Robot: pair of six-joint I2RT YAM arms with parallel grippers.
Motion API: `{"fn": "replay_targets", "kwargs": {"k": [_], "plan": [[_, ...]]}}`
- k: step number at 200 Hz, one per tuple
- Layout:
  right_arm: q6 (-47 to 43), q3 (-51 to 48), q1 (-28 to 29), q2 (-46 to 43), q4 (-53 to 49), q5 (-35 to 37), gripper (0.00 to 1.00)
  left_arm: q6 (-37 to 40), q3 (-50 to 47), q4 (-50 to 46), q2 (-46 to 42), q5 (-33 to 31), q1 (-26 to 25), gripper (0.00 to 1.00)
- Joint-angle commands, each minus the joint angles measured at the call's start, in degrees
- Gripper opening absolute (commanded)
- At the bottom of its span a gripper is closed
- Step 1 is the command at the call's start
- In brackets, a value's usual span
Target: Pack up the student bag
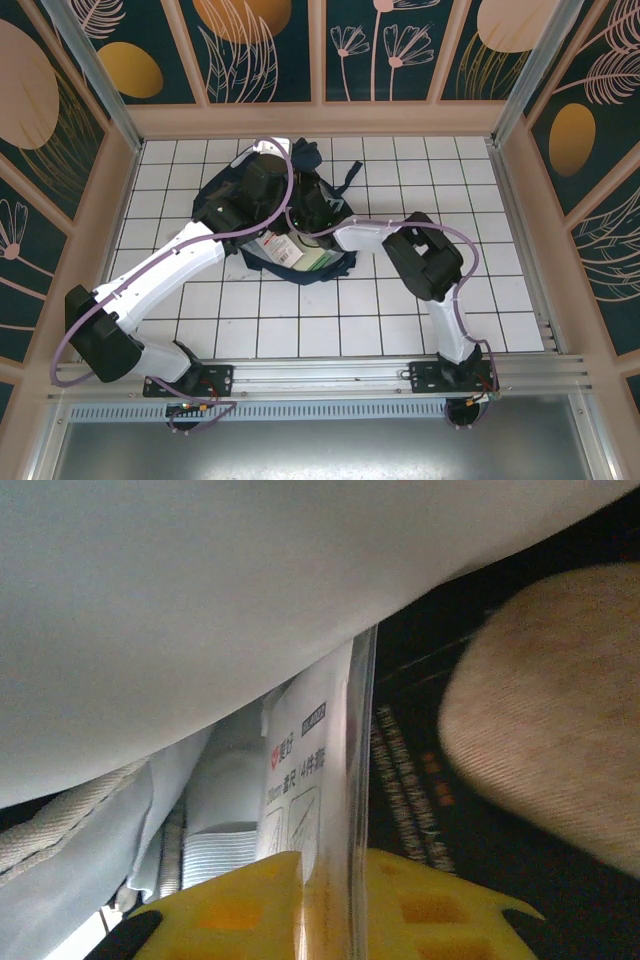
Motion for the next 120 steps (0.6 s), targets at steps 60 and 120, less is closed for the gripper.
{"fn": "replay_targets", "kwargs": {"k": [60,120], "plan": [[-2.8,-3.0,1.2,-4.7,-0.2,1.7,0.56,0.9,0.7,7.8,-3.5,-0.1,-0.8,0.08],[-3.5,-17.5,-1.0,-19.5,2.3,10.2,0.67,0.2,-0.8,7.9,-3.7,-0.4,-0.7,0.08]]}}
